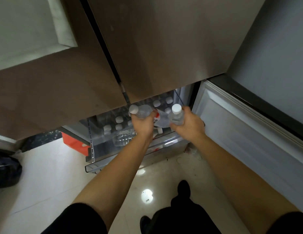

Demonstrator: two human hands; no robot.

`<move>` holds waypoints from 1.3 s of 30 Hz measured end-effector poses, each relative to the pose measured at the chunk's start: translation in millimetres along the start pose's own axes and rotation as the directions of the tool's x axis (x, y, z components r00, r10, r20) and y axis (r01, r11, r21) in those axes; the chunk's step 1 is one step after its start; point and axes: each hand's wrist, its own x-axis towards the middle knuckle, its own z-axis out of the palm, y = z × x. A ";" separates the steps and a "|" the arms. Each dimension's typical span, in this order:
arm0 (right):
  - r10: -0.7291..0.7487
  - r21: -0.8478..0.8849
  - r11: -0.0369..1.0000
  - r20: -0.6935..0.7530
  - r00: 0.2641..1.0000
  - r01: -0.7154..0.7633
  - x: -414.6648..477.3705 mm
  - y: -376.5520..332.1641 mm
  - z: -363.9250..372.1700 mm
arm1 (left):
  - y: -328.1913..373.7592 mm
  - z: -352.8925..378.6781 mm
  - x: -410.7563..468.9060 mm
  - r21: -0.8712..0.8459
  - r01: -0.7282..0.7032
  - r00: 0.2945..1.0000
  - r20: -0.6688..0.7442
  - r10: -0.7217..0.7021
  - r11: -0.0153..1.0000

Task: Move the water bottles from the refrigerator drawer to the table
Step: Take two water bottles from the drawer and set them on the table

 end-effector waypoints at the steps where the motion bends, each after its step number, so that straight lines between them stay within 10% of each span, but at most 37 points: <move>1: -0.025 0.007 1.000 -0.017 1.000 0.025 -6.5 -5.4 -1.3 | 5.4 -9.1 -3.6 -0.006 -0.047 0.999 -0.009 0.047 0.999; 12: -0.248 0.126 0.948 -0.275 0.929 0.291 -113.6 -88.6 -12.1 | 37.4 -124.5 -84.1 -0.064 -0.345 0.927 -0.181 0.329 0.936; 21: -0.572 0.224 0.745 -0.268 0.775 0.628 -175.0 -176.2 5.8 | 89.1 -264.2 -161.3 0.176 -0.582 0.696 -0.397 0.598 0.794; 29: -0.801 0.484 0.475 -0.108 0.589 0.735 -276.5 -241.9 56.5 | 74.8 -388.8 -306.7 0.545 -0.404 0.309 -0.675 0.670 0.735; 39: -0.978 0.677 0.165 0.017 0.209 0.717 -540.2 -309.3 118.3 | 18.4 -563.6 -533.7 0.669 -0.078 -0.002 -0.742 0.671 0.739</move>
